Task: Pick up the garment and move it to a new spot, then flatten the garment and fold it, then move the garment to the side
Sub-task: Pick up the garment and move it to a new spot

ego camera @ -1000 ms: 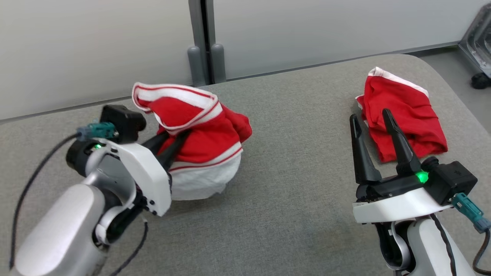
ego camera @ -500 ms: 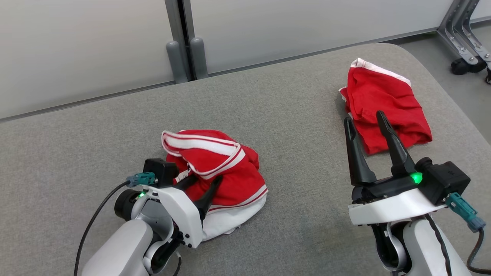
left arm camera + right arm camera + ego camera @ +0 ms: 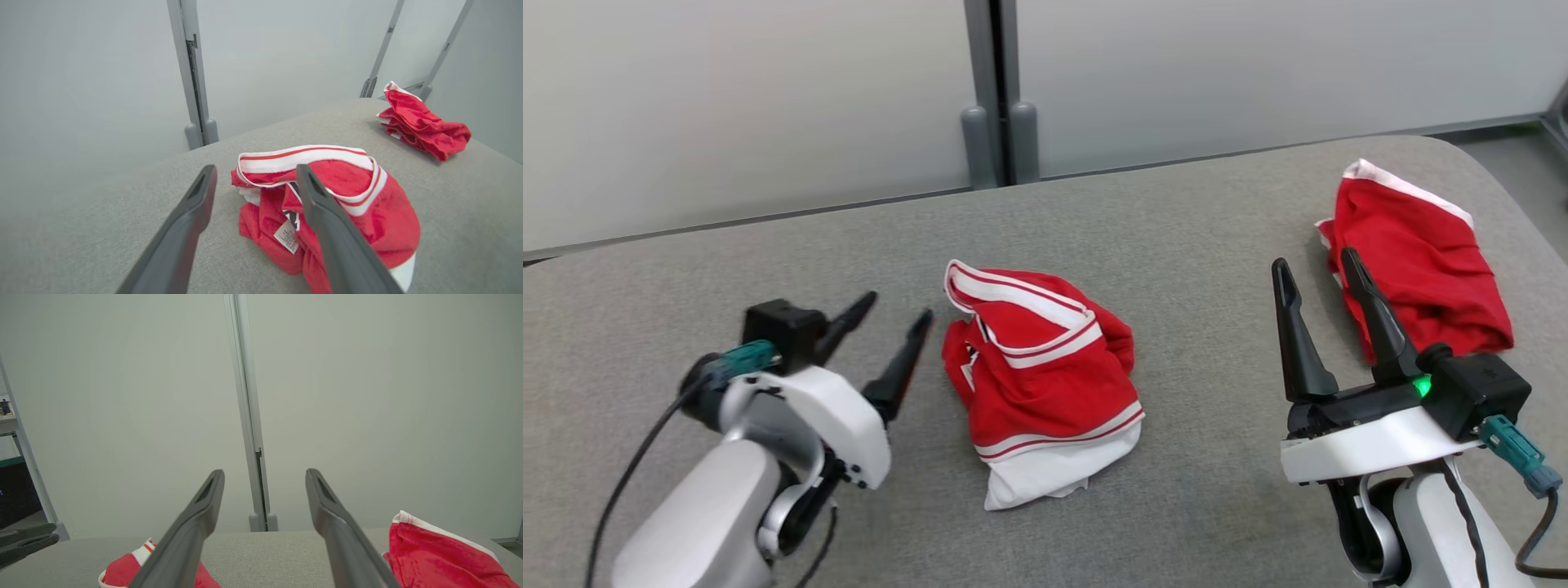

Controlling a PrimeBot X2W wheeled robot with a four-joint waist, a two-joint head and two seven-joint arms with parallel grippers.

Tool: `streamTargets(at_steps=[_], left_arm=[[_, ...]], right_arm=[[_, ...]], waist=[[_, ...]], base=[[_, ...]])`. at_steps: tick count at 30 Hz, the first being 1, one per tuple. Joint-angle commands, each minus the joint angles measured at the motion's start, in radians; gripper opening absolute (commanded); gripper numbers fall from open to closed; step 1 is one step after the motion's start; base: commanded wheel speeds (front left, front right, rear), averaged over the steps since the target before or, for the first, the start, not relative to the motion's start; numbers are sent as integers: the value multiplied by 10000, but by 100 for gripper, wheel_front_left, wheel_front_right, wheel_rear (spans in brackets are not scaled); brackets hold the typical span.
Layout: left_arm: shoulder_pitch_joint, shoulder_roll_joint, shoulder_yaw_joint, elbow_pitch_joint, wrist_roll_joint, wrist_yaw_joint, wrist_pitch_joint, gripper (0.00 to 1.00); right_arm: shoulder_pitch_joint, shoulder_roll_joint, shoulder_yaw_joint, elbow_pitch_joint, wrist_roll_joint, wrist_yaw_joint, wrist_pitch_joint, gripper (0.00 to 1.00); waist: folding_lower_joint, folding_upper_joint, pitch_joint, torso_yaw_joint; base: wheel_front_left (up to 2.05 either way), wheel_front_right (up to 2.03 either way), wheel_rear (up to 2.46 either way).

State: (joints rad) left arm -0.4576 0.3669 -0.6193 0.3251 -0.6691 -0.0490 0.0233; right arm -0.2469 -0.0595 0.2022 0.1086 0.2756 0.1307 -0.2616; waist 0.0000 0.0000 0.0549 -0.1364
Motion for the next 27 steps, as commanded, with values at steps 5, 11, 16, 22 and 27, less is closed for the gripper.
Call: streamTargets(at_steps=[5,11,16,22,27], left_arm=[[855,621,704,-1109,276,1027,-864,100],[2394,820,1541,-2129,239,2260,-2136,100],[3553,676,1970,-2533,522,3041,-2725,100],[4352,1,2716,-3322,1161,3231,-2880,100],[5272,-851,3454,-3823,1939,2951,-2873,100]], right_arm=[[225,-115,-7,107,-21,3,-49,100],[691,-158,-145,219,120,3,-49,100],[1212,-169,-244,351,230,3,-49,100],[1673,-108,-505,333,111,3,-49,100],[1899,-64,-699,210,75,3,-49,100]], waist=[[0,0,-199,459],[0,0,-337,842],[0,0,-451,1139],[0,0,-605,1367],[0,0,-682,1470]], base=[[0,0,0],[0,0,0],[0,0,0],[0,0,0],[0,0,0]])
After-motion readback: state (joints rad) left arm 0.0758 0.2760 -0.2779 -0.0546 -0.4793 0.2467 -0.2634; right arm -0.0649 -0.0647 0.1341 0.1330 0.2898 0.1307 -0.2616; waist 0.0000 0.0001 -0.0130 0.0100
